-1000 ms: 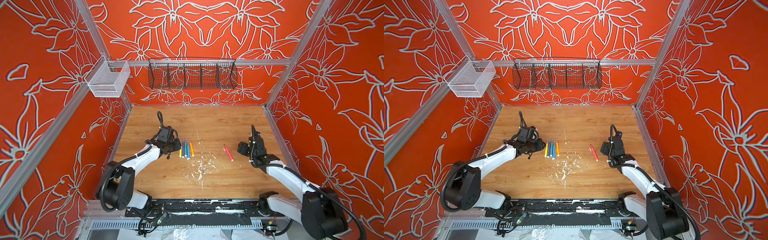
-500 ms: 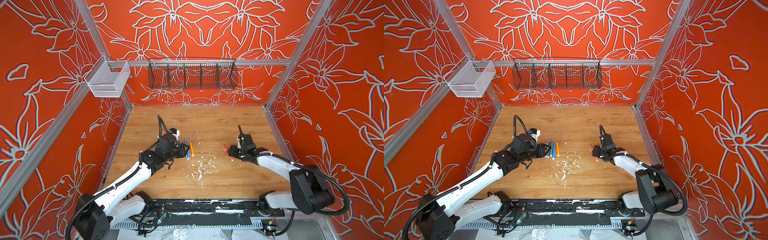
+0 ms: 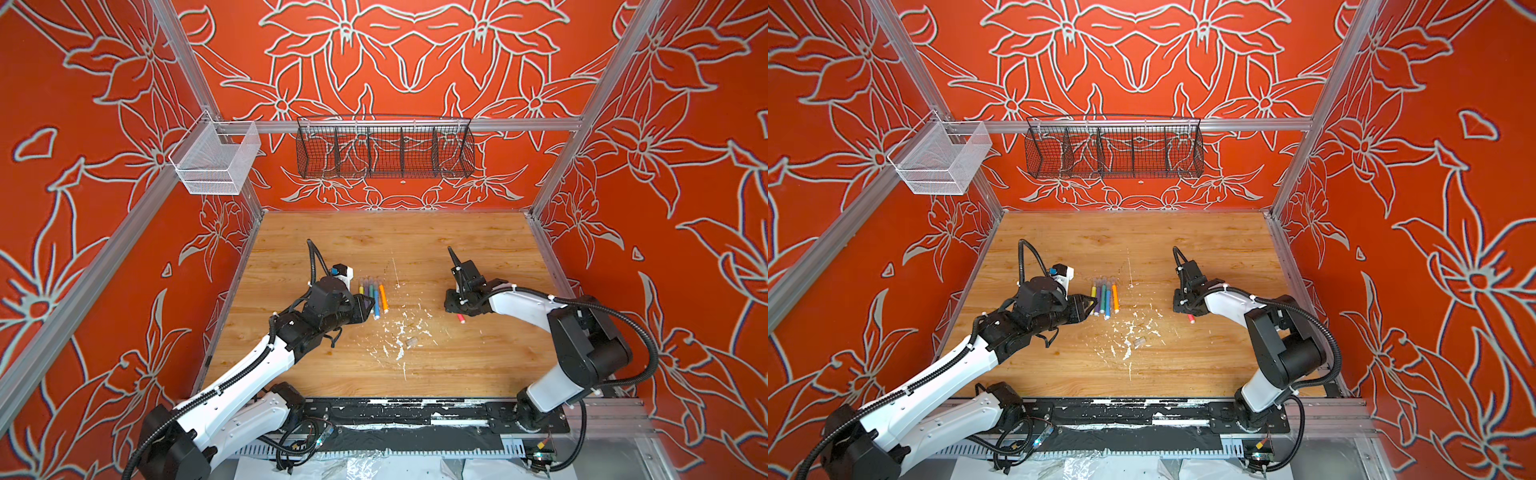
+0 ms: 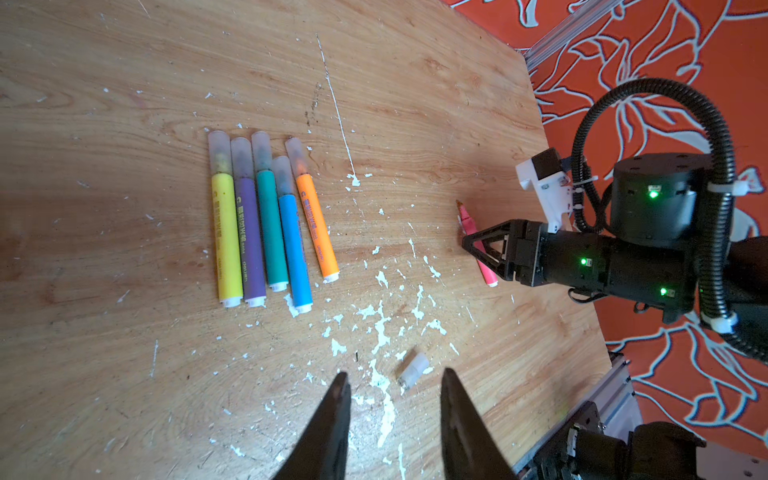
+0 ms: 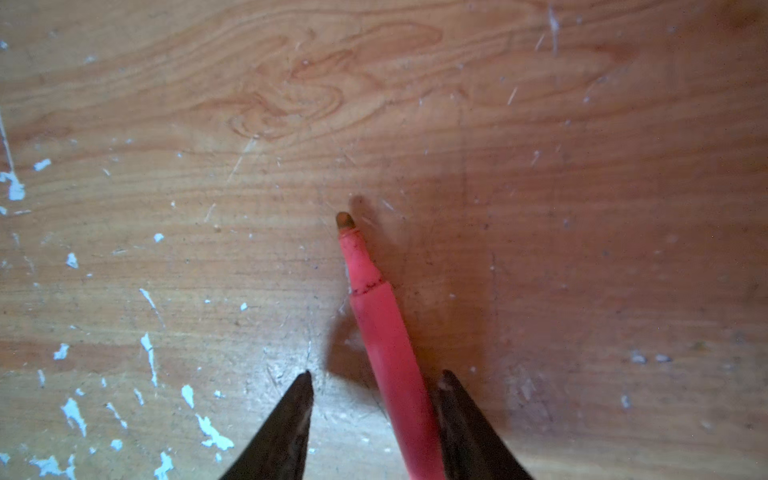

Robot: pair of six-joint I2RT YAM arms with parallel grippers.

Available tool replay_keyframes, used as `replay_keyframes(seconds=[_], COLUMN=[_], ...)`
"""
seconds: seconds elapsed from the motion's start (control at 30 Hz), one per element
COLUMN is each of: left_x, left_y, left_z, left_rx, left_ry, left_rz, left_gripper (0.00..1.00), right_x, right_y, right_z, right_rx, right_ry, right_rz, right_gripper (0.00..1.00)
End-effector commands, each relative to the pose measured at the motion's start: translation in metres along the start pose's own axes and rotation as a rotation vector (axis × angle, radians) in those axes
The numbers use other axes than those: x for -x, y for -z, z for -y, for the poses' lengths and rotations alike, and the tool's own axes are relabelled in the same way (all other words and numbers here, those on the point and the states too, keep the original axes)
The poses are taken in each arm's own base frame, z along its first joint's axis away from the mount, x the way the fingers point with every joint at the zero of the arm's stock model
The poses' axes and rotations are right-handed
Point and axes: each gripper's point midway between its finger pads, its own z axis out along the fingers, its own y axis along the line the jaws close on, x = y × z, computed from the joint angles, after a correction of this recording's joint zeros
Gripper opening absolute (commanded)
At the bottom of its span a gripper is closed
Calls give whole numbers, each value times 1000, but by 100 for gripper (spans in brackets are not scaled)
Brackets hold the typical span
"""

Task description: Insert the pens into the pen caps

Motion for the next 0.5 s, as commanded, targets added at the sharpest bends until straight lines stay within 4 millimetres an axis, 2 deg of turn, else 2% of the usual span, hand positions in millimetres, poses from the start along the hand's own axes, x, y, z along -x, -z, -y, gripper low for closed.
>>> replay_keyframes(seconds=[0.0,0.23,0.33,0.47], left_x=[-3,-7,-15,-23], left_y=[-3,-11,-22,-33], left_z=[-2,0,1,1], left_rx=[5,-2,18,49], left_ry=[16,36,25,32], left_rz=[-7,-11,-38,-46], left_gripper=[34,35,34,34], right_x=[-6,-14,-15,-22], right_y=[0,-4,-5,-5], right_z=[-6,-22,-27,-42], right_rx=[8,64,79,129], right_ry=[-3,-40,-51,-62], right_rz=[-22,-21,-17,-6], right_gripper=[45,34,32,28])
